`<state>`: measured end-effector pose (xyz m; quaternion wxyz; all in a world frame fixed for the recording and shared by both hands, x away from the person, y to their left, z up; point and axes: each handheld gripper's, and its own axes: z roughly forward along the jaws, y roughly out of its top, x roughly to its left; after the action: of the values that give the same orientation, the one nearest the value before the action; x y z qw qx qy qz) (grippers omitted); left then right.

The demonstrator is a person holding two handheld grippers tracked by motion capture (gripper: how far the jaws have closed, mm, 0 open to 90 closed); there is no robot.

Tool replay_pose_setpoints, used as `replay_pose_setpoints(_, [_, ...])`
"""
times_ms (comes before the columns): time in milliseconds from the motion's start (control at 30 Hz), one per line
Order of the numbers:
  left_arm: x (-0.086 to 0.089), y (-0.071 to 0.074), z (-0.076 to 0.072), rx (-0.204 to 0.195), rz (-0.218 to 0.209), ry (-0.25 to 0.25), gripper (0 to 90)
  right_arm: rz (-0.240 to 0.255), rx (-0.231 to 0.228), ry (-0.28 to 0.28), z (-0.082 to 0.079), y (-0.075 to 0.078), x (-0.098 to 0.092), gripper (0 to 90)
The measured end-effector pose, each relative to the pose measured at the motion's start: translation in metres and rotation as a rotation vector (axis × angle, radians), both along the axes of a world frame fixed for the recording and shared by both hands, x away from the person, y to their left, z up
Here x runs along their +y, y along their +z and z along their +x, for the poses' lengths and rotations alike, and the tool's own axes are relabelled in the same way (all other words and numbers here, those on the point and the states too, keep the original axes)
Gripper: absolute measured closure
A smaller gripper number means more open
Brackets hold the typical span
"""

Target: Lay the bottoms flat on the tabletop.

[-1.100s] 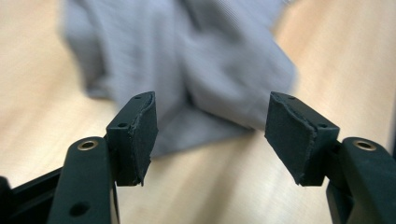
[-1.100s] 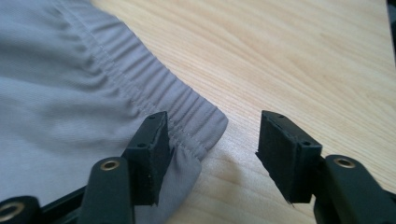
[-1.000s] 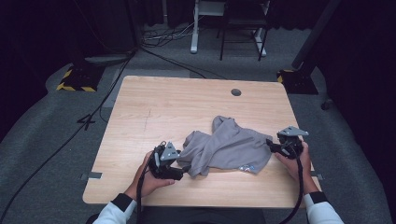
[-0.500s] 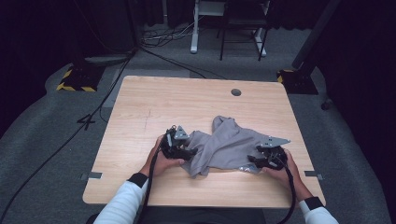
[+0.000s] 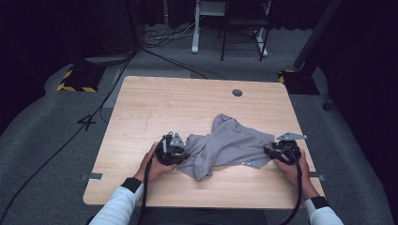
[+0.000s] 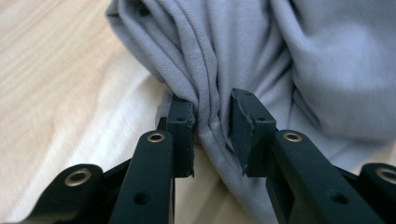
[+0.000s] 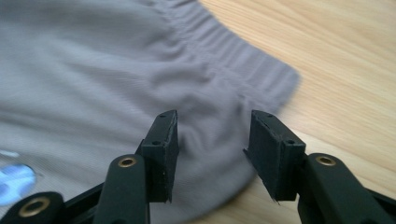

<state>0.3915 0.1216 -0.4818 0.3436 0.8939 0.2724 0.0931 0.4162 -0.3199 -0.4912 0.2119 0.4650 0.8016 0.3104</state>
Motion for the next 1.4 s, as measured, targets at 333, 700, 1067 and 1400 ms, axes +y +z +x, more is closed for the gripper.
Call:
replay_pose_setpoints(333, [0.009,0.000,-0.060,0.033,-0.004,-0.060,61.8,-0.027,0.002,-0.051,0.004,0.002,-0.009,50.1])
replay_pose_setpoints(700, [0.020,0.017,-0.033,-0.040,-0.115,0.124,33.5,-0.002,-0.052,0.064,0.013,0.029,0.019,42.7])
replay_pose_setpoints(1067, [-0.015,0.001,0.021,0.051,-0.107,0.036,45.4,-0.012,0.001,0.220,0.087,0.040,0.122,34.4])
replay_pose_setpoints(1400, [-0.014,-0.001,0.012,0.054,-0.023,-0.075,83.1,-0.067,0.098,0.179,0.111,0.010,0.129,56.6])
